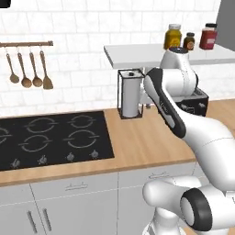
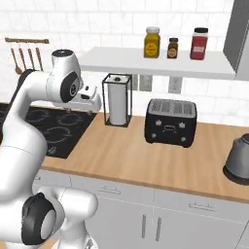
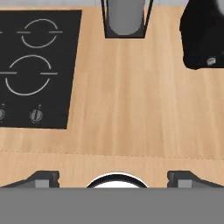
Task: Navigate to the toaster oven.
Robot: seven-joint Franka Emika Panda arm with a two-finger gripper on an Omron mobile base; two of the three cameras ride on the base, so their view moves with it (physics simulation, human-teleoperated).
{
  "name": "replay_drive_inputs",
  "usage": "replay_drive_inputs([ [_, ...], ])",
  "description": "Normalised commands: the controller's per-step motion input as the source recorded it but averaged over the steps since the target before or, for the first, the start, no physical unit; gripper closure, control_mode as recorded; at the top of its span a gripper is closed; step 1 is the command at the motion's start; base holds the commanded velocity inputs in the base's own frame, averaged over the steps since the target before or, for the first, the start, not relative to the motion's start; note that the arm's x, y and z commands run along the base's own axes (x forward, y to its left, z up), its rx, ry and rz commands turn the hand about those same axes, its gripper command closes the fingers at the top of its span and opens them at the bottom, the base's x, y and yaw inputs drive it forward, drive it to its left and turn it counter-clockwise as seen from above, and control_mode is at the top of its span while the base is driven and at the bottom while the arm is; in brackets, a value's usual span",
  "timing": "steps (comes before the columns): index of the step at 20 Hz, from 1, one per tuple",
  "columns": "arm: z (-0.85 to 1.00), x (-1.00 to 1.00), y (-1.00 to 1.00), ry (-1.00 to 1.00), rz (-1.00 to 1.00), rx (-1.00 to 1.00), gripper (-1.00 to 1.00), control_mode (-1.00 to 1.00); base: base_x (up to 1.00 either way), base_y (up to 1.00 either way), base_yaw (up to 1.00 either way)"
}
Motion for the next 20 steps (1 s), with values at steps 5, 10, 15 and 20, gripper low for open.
replay_drive_inputs([
  [5,0.0,0.0,0.0,0.0,0.0,0.0,-1.0,1.0,-0.07,1.0,0.0],
  [10,0.0,0.0,0.0,0.0,0.0,0.0,-1.0,1.0,-0.13,1.0,0.0],
  [15,0.0,0.0,0.0,0.0,0.0,0.0,-1.0,1.0,-0.18,1.0,0.0],
  [20,0.0,0.0,0.0,0.0,0.0,0.0,-1.0,1.0,-0.23,1.0,0.01],
])
